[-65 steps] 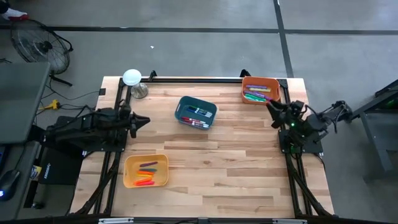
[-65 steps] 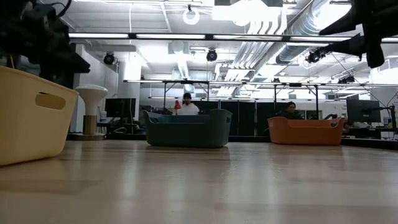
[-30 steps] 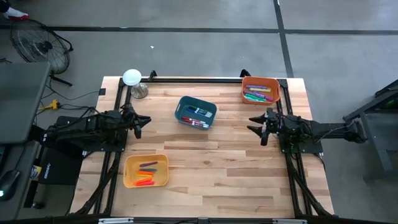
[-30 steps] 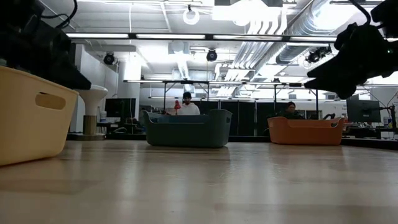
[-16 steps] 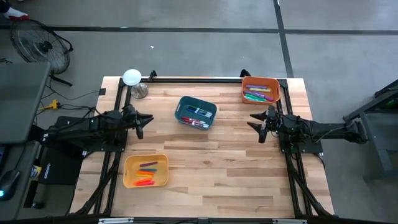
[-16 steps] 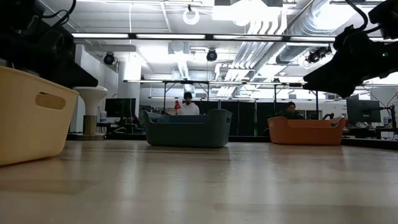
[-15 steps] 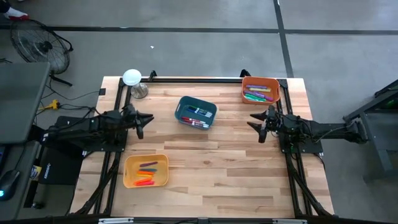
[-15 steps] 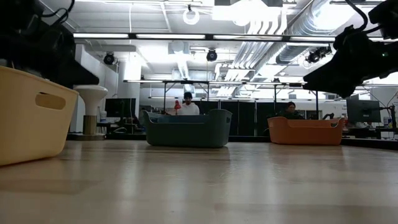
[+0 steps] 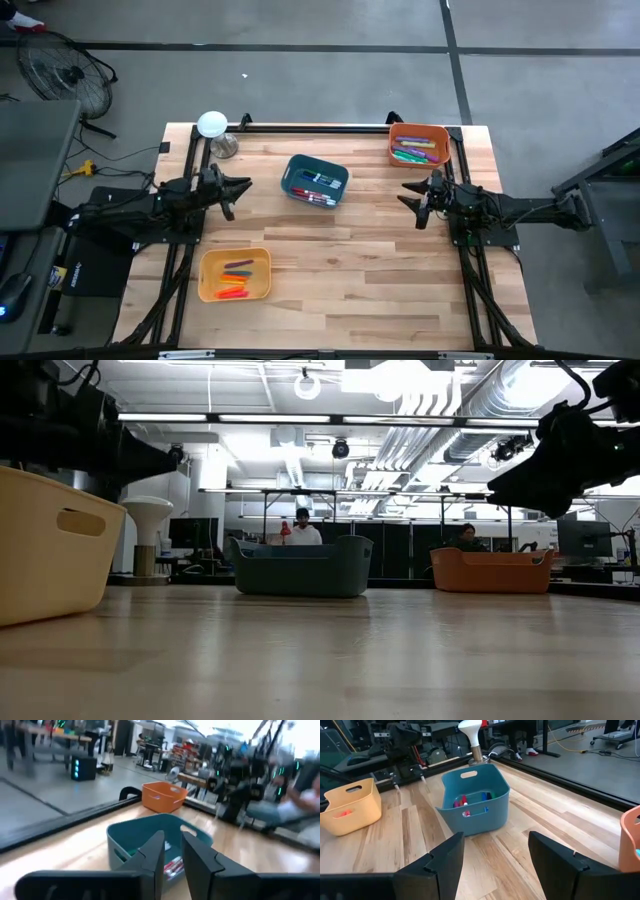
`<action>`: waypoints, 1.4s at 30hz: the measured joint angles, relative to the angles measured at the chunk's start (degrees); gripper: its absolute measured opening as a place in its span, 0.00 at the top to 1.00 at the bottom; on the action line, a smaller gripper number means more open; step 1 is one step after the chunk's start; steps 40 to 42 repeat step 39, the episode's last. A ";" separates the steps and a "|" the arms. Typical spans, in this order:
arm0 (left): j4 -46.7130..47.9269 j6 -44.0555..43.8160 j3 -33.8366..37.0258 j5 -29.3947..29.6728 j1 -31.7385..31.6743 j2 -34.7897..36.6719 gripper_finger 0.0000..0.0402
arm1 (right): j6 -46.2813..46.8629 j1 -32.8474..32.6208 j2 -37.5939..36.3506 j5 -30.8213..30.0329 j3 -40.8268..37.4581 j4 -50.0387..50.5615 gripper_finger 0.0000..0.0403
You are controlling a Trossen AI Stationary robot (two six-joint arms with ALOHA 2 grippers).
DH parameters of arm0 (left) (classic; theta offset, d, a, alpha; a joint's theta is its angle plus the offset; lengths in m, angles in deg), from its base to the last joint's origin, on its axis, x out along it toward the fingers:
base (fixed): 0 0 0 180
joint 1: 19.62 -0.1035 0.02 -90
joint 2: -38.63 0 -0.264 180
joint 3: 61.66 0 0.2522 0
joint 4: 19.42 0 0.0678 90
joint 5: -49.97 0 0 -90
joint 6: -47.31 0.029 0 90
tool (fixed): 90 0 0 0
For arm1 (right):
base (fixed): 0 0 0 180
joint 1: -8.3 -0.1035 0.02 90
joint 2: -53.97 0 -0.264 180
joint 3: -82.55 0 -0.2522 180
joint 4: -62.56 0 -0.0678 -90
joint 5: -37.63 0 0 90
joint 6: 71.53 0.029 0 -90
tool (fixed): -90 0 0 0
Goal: Pick & Place Markers
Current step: Return to Home Position
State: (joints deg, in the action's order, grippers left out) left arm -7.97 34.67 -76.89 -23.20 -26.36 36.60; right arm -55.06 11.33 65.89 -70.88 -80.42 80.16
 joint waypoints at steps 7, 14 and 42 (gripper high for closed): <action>-0.52 -5.78 -0.29 0.20 0.00 -0.75 0.85 | 0.00 -0.02 0.00 -0.18 0.00 0.17 0.48; 0.77 -5.67 -0.38 0.11 0.00 -0.80 0.85 | 0.00 -0.02 0.00 -0.19 0.00 0.16 0.48; 1.11 -5.67 -0.42 0.13 0.00 -0.82 0.85 | 0.00 -0.02 0.00 -0.19 0.02 0.17 0.48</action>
